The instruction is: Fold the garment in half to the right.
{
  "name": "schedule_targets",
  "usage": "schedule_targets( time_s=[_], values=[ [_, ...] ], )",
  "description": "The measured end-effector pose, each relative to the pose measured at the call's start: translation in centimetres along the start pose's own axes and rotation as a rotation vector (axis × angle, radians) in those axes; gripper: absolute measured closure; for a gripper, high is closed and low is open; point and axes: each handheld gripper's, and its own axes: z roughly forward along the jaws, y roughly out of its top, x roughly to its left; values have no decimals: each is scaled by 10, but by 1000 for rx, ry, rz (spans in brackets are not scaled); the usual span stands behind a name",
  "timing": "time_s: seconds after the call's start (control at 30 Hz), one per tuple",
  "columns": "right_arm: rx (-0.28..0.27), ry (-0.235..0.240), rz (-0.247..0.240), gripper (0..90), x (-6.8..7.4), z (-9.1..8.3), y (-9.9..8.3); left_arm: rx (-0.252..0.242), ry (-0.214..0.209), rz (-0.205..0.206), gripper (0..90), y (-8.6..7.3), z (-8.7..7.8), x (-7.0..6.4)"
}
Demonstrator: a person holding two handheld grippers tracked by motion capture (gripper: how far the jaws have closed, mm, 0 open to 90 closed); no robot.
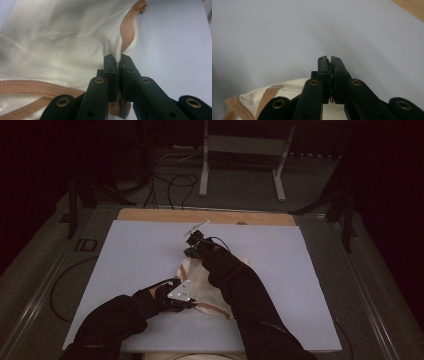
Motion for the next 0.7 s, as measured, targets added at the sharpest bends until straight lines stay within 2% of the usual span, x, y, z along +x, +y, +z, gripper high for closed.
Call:
schedule_targets(
  time_s=[0.23,0.33,0.37,0.4,0.7],
  values=[
    [-35,-6,29,879,-5,-17,-3,6,0,15,861,8,-2,0],
    [-41,-14,17,879,-8,-23,-6,6,3,23,861,10,-2,-1],
    [-49,-13,31,879,-8,-25,-7,7,5,29,860,11,-2,-1],
    [-54,-15,23,879,-10,-27,-8,6,3,30,861,12,-2,-1],
    [-80,-31,59,879,-20,-43,-19,5,15,54,860,21,-2,1]
  ],
)
